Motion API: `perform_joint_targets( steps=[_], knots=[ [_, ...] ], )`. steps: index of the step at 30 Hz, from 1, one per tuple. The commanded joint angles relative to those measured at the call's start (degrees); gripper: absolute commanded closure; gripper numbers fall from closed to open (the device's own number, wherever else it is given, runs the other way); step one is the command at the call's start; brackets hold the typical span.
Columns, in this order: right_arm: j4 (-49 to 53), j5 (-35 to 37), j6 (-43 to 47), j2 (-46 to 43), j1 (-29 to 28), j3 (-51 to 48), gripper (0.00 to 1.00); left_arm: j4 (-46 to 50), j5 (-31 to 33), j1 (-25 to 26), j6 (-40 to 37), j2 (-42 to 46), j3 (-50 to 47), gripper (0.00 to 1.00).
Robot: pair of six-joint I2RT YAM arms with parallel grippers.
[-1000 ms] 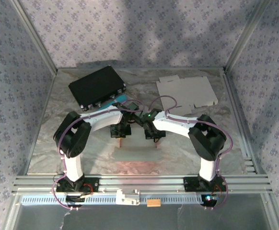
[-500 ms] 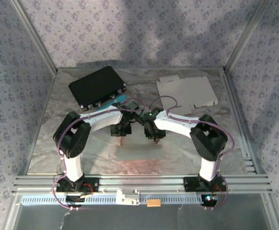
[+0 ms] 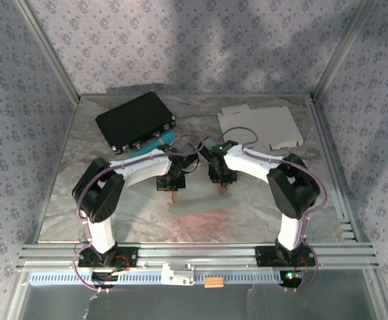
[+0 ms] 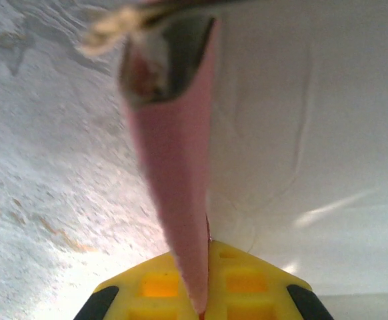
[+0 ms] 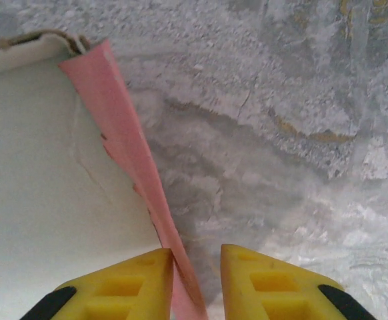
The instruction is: Fold the paper box
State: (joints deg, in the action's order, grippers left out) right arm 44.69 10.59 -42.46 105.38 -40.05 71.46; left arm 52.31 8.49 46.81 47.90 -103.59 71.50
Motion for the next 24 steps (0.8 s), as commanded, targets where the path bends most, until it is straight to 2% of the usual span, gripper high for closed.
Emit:
perform_joint_targets(
  steps=[1,7,15,18,24],
  knots=[
    [-1.61,0.67,1.84,2.17,0.44,-0.17,0.74,3.32,1.88,0.92,-1.04,1.64,0.48,1.0],
    [-1.61,0.59,1.46,2.9,-0.53,1.0,0.78,3.32,1.75,0.95,-0.94,1.64,0.63,0.99],
    [-2.32,0.11,0.77,3.07,-1.16,-0.67,0.8,2.95,0.27,0.83,-0.97,2.37,3.75,0.74],
    [-2.09,0.33,0.8,2.86,-1.1,-0.84,0.77,3.48,0.01,0.4,-0.44,2.75,5.09,0.69],
    [-2.34,0.02,0.97,1.17,-0.9,-1.75,0.69,2.88,-1.29,-2.27,0.02,6.23,5.03,0.65]
  ],
)
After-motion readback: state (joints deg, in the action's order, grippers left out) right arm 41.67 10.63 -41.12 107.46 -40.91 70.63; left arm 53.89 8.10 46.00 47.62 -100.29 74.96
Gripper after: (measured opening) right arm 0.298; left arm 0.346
